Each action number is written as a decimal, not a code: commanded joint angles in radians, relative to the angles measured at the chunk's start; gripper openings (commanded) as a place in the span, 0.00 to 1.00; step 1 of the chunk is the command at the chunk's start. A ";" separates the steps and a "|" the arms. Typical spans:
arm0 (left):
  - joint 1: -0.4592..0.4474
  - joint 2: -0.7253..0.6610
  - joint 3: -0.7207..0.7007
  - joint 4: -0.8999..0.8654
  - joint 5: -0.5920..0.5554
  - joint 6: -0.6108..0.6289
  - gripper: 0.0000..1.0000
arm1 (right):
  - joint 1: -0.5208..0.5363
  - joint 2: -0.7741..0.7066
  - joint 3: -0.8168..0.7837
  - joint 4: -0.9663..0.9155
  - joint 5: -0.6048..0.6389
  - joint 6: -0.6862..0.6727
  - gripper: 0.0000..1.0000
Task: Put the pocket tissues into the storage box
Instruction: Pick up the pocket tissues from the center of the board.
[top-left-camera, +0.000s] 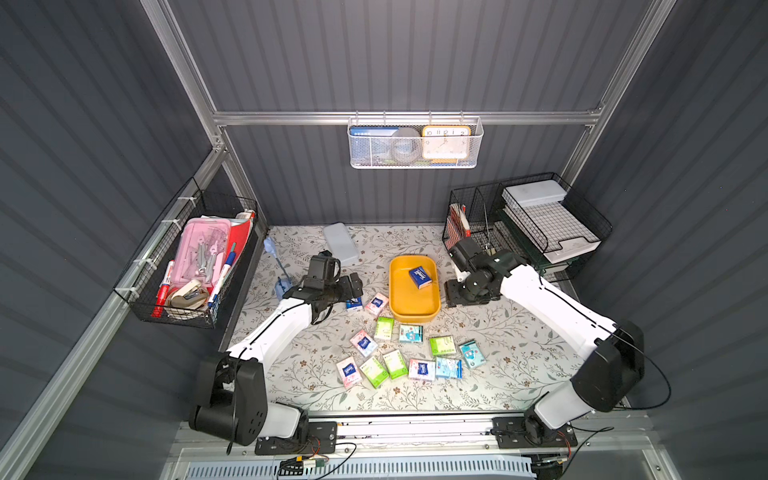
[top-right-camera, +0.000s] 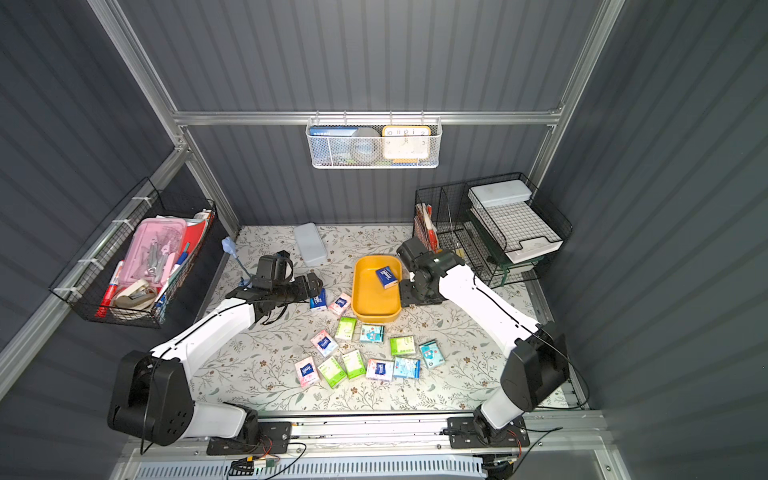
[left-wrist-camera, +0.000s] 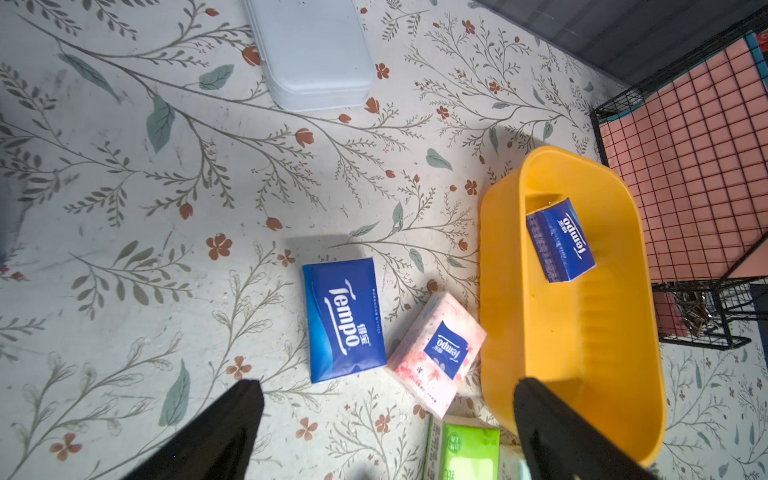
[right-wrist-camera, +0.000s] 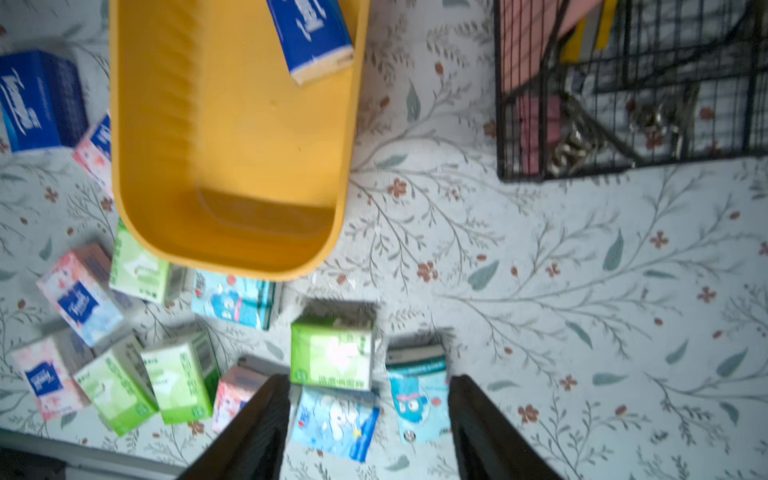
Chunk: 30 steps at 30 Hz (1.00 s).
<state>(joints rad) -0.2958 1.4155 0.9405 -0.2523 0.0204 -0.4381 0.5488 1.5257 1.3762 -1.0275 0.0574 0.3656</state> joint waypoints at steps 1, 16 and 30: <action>-0.005 0.007 0.024 0.001 0.041 -0.027 0.99 | 0.005 -0.083 -0.098 -0.073 -0.044 0.011 0.64; -0.028 0.080 0.068 -0.017 0.102 -0.089 0.99 | 0.005 -0.234 -0.451 0.054 -0.079 0.062 0.74; -0.036 0.054 0.069 -0.050 0.073 -0.071 0.99 | 0.004 -0.020 -0.483 0.190 -0.039 0.001 0.90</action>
<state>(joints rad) -0.3286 1.4933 0.9985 -0.2691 0.1020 -0.5133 0.5499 1.4883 0.9100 -0.8631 0.0036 0.3805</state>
